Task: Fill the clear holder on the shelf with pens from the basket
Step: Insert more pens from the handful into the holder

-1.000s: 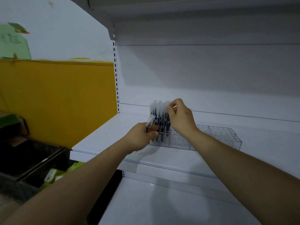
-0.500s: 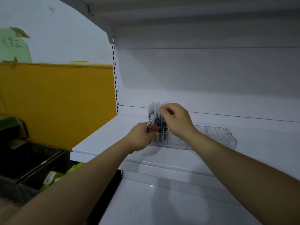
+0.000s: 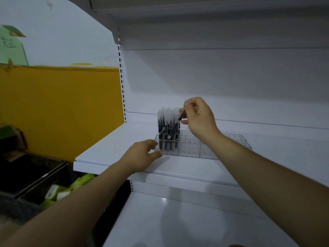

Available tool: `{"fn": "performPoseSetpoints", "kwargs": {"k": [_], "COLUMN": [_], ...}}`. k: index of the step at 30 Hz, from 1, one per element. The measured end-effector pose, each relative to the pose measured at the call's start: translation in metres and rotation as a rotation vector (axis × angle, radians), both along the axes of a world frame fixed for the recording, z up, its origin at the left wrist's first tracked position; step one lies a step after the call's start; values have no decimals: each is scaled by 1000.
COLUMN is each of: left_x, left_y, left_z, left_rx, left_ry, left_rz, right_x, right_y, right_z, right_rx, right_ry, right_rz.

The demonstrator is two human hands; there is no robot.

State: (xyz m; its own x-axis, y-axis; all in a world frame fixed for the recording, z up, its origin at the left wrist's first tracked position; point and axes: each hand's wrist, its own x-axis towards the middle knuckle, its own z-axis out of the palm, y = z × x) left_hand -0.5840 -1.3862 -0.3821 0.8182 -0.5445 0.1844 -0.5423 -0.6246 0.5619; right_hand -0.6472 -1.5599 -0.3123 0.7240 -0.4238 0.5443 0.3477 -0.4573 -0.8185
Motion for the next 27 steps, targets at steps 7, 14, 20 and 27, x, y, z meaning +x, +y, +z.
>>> {"fn": "performPoseSetpoints", "kwargs": {"k": [7,14,20,27], "left_x": [3,0,1,-1], "left_y": [13,12,12,12], "left_z": [-37,-49,-52,-51], "left_rx": [326,409,403,403], "left_ry": [-215,-265,-280,-273], "left_rz": [54,58,71,69], "right_x": [6,13,26,29], "right_y": [-8,-8,-3,-4], "right_z": [-3,-10,-20,-21], "right_rx": [-102,-218,-333,-438], "right_ry": [45,127,248,411], "right_rz": [-78,-96,-155,-213]}}
